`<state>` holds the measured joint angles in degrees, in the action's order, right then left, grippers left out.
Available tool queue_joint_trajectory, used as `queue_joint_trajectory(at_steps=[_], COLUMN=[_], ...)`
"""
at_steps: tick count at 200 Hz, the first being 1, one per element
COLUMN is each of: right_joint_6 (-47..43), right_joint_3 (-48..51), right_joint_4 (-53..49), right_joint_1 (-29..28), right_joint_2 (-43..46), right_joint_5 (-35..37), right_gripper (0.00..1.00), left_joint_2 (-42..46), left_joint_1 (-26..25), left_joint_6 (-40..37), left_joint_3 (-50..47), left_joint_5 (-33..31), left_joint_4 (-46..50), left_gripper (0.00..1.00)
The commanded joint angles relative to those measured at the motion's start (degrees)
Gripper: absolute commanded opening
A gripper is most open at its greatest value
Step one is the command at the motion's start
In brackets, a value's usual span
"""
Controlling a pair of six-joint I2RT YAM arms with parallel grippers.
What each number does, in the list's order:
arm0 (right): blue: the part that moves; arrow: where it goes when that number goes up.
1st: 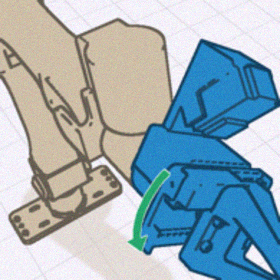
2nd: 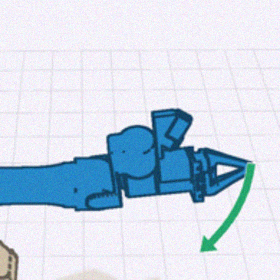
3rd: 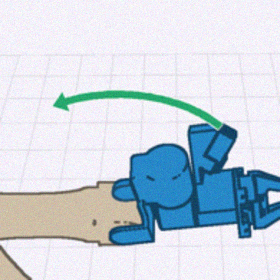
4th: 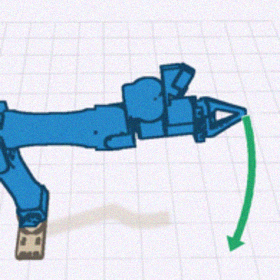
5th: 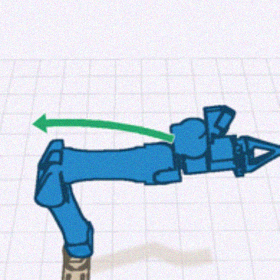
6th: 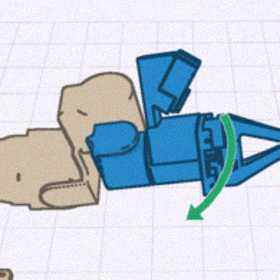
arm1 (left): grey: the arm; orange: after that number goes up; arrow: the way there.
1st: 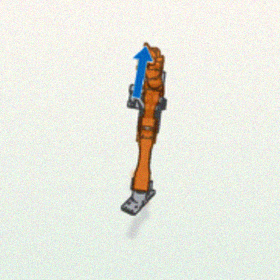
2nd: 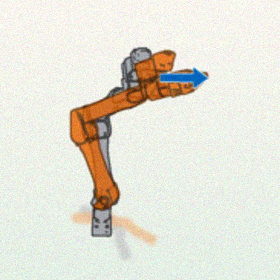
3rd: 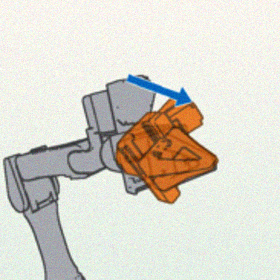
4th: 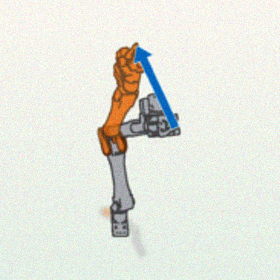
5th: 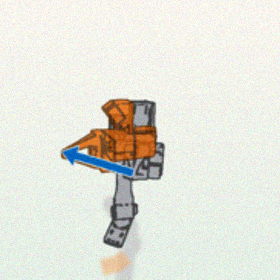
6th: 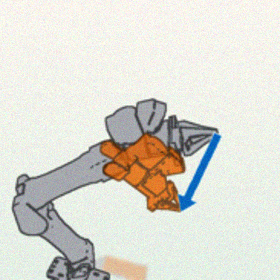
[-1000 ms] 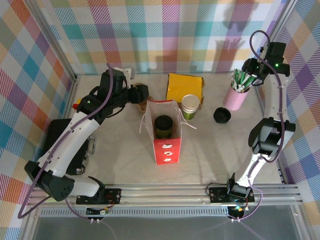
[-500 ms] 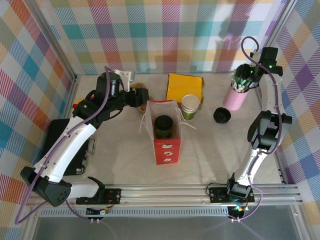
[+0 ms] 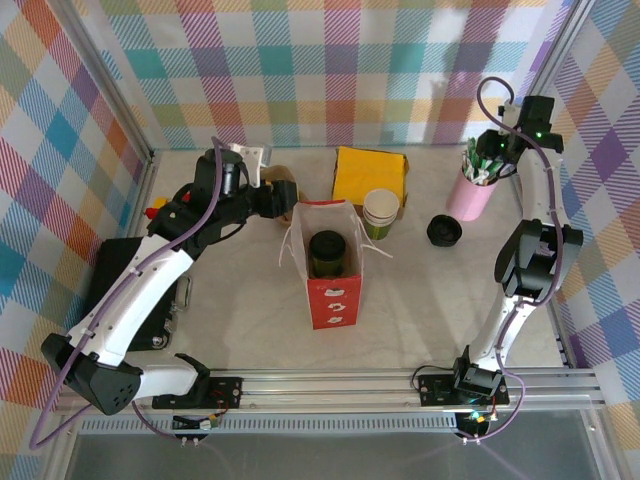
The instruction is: Pack the takeout coffee
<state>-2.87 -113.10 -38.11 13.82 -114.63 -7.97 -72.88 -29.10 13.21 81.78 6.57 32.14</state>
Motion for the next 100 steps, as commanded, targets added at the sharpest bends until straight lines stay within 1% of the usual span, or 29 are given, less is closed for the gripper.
queue_joint_trajectory(at_steps=[1, 28, 54, 63, 67, 88, 100], right_joint_6=[-1.7, -2.1, -2.2, -2.2, -4.1, -4.3, -4.0], right_joint_3=[-0.5, -0.6, -1.2, -1.6, -1.7, -1.2, 0.3], right_joint_4=[1.3, 1.4, 1.4, 1.3, 1.2, 1.3, 2.8], right_joint_1=[0.5, 0.6, 0.7, 0.7, 0.7, 0.7, 0.7], right_joint_2=[-1.6, -2.4, -3.4, -3.6, -3.7, -2.2, -0.3], right_joint_5=[0.4, 0.3, 0.5, 0.4, 0.3, 0.5, 0.3], right_gripper=[0.3, 0.33, 0.32, 0.3, 0.28, 0.16, 0.12], left_joint_2=[0.9, 0.3, -0.6, -0.5, -0.4, 0.1, 0.5], left_joint_1=[0.4, 0.4, 0.4, 0.4, 0.4, 0.4, 0.4], left_joint_6=[-0.7, -0.7, -0.8, -0.7, -0.7, -0.8, -0.9], left_joint_3=[-0.3, -0.4, 0.3, 0.4, 0.4, 0.4, 0.1], left_joint_5=[0.1, 0.6, 1.5, 1.5, 1.4, 1.1, 1.0], left_joint_4=[-1.9, -2.3, -1.6, -1.6, -1.6, -1.6, -1.8], left_gripper=[0.6, 0.6, 0.59, 0.59, 0.59, 0.59, 0.59])
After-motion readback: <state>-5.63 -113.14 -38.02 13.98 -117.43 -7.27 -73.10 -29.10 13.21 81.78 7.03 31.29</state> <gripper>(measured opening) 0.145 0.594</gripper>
